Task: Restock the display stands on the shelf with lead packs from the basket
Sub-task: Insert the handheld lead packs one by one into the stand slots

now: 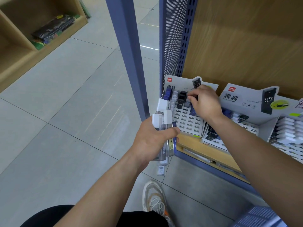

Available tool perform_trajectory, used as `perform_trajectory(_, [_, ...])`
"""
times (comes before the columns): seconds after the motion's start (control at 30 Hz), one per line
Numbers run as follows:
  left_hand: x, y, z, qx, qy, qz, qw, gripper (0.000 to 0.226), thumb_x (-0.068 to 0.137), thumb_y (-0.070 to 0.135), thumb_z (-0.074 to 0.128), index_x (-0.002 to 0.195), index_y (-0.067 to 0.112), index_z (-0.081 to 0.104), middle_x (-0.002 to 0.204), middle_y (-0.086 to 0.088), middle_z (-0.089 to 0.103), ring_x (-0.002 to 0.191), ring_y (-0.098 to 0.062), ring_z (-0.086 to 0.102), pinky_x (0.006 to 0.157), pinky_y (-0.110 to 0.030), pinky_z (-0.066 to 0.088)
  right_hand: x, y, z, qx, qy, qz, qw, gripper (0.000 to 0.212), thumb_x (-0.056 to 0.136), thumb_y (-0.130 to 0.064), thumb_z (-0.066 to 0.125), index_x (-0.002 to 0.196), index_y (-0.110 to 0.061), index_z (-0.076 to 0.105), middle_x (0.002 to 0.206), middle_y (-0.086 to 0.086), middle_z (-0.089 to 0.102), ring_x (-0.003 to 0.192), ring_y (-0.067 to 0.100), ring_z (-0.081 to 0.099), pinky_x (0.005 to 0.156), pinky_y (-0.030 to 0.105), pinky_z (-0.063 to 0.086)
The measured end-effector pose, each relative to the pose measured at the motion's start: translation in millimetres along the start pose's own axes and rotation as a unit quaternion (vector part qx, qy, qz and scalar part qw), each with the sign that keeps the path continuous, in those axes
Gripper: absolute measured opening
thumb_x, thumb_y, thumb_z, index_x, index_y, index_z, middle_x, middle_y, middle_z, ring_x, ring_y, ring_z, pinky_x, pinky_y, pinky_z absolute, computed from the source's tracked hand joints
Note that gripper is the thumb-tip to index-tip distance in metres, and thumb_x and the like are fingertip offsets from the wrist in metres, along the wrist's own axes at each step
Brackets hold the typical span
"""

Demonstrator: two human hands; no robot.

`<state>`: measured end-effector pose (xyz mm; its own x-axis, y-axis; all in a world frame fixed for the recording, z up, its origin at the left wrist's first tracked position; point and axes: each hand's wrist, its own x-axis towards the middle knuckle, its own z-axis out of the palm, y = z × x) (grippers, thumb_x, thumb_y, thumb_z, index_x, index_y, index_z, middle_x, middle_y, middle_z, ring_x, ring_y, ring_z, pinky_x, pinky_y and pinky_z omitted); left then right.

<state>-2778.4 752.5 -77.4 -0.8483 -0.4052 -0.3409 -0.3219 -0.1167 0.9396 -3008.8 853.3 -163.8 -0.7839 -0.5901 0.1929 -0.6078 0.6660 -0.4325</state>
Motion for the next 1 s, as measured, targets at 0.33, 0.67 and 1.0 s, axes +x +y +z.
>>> perform_trajectory(0.33, [0, 12, 13, -0.112, -0.001, -0.035, 0.993, 0.027, 0.089, 0.005, 0.073, 0.114, 0.013, 0.069, 0.093, -0.006, 0.078, 0.081, -0.022, 0.076, 0.066, -0.032, 0.061, -89, -61, -85, 0.349, 0.004, 0.103, 0.931, 0.012, 0.094, -0.017, 0.064, 0.101, -0.023, 0.072, 0.084, -0.007, 0.069, 0.078, 0.008, 0.063, 0.073, 0.022, 0.053])
perform_trajectory(0.67, [-7, 27, 38, -0.149, -0.011, -0.047, 0.988, 0.03, 0.09, 0.007, 0.07, 0.119, 0.014, 0.068, 0.11, -0.018, 0.074, 0.092, -0.032, 0.073, 0.077, -0.049, 0.062, -152, -85, -112, 0.518, -0.125, 0.23, 0.814, 0.035, 0.081, -0.007, 0.08, 0.111, -0.01, 0.062, 0.082, 0.01, 0.074, 0.07, 0.023, 0.069, 0.071, 0.035, 0.06])
perform_trajectory(1.0, [-10, 34, 65, -0.097, -0.01, -0.025, 0.995, 0.02, 0.092, 0.01, 0.069, 0.109, 0.019, 0.072, 0.092, -0.009, 0.075, 0.081, -0.023, 0.073, 0.071, -0.04, 0.061, -163, -68, -131, 0.551, -0.126, 0.257, 0.784, 0.025, 0.084, -0.004, 0.076, 0.106, -0.006, 0.065, 0.079, 0.006, 0.072, 0.073, 0.02, 0.07, 0.073, 0.032, 0.061])
